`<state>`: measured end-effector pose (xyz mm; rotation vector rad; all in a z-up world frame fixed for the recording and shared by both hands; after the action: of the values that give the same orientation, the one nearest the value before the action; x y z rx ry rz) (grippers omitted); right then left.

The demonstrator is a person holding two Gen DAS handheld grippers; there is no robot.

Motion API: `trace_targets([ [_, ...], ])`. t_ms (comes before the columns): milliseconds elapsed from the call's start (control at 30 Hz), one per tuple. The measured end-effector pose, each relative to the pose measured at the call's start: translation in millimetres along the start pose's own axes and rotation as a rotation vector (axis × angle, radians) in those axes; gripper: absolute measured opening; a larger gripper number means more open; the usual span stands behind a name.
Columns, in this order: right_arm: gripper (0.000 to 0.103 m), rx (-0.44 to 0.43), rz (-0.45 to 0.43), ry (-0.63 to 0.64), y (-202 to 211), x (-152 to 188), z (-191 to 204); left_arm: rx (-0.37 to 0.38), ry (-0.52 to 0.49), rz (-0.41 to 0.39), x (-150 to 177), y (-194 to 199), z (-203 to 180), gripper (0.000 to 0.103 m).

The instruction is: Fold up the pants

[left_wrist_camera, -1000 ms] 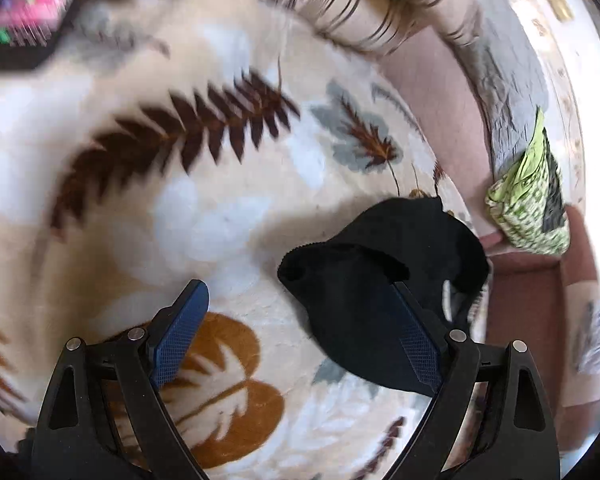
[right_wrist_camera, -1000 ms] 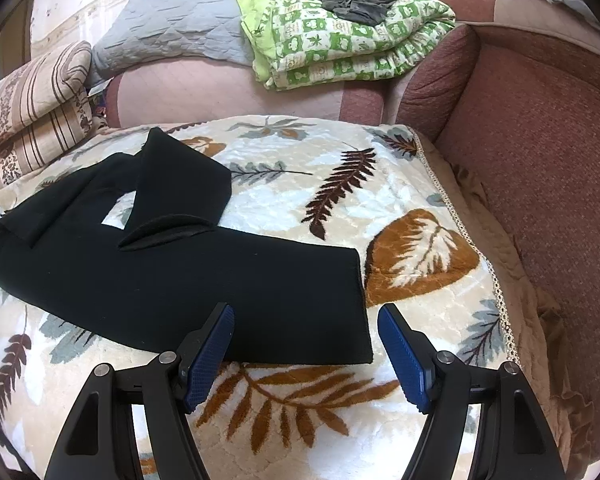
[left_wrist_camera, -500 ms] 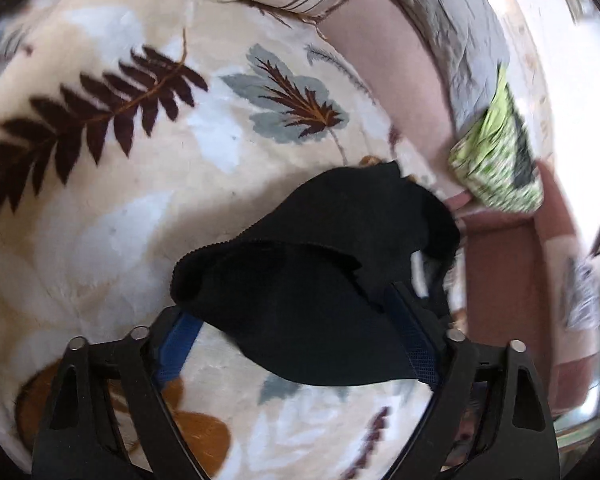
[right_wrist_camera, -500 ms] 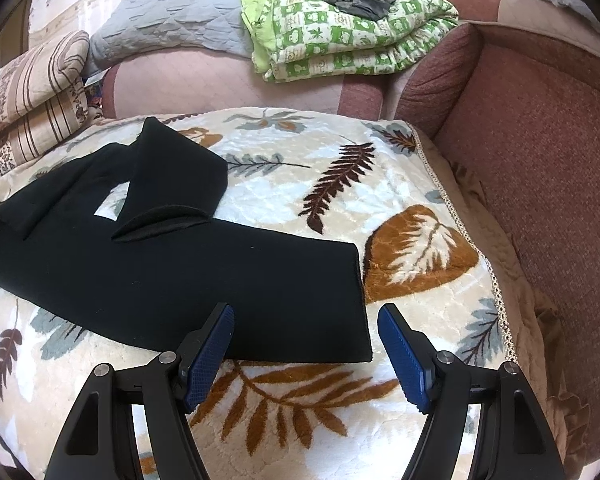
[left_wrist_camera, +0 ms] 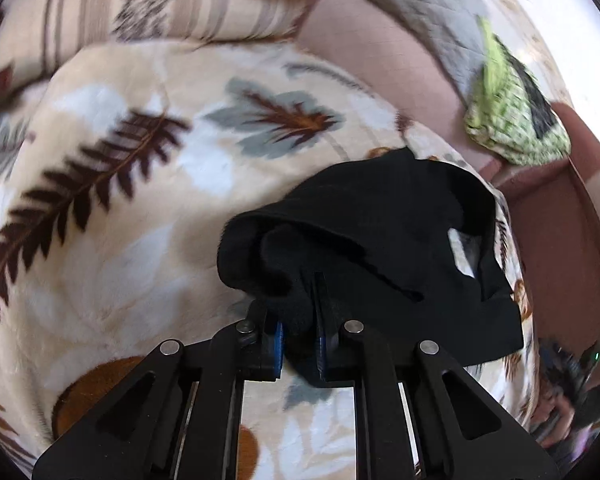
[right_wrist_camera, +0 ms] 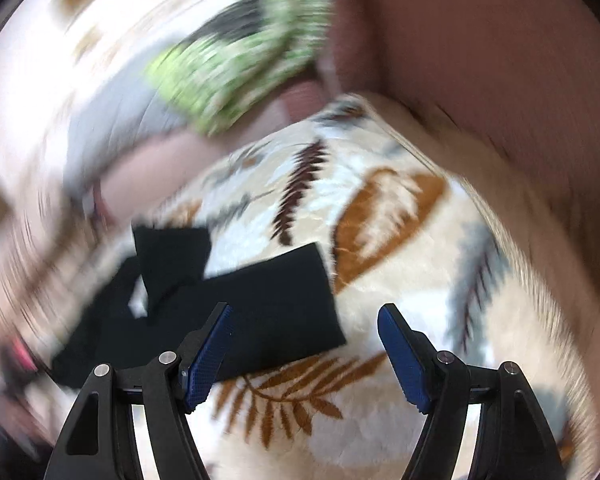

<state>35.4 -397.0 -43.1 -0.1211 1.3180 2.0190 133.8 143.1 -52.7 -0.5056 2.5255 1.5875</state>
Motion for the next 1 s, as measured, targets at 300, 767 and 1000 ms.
trace_targets([
  [300,0.072,-0.355,0.159,-0.311,-36.1,11.7,-13.2,-0.031,0.002,0.01,-2.5,-8.7,-2.6,0.011],
  [767,0.011,-0.339,0.217,-0.309,-67.4,6.5,-14.8,-0.037,0.077,0.014,-0.8,-12.2,16.0,0.005],
  [1000,0.004,-0.292,0.156,-0.141,-39.4,9.3,3.9,-0.016,0.136,-0.007,18.9,18.4,29.9,0.005],
])
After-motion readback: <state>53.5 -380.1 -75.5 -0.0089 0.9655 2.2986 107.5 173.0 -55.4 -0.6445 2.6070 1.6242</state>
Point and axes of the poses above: each gripper's, at about its wrist camera, not at the fingertips, and y roughly against the way its jaws point, z to its left, x to its underside, the point moved 10 cm from there along -y, roughly the way its jaws point, and after that the axes turned 14 degrees about z, right-handed, at the moved point
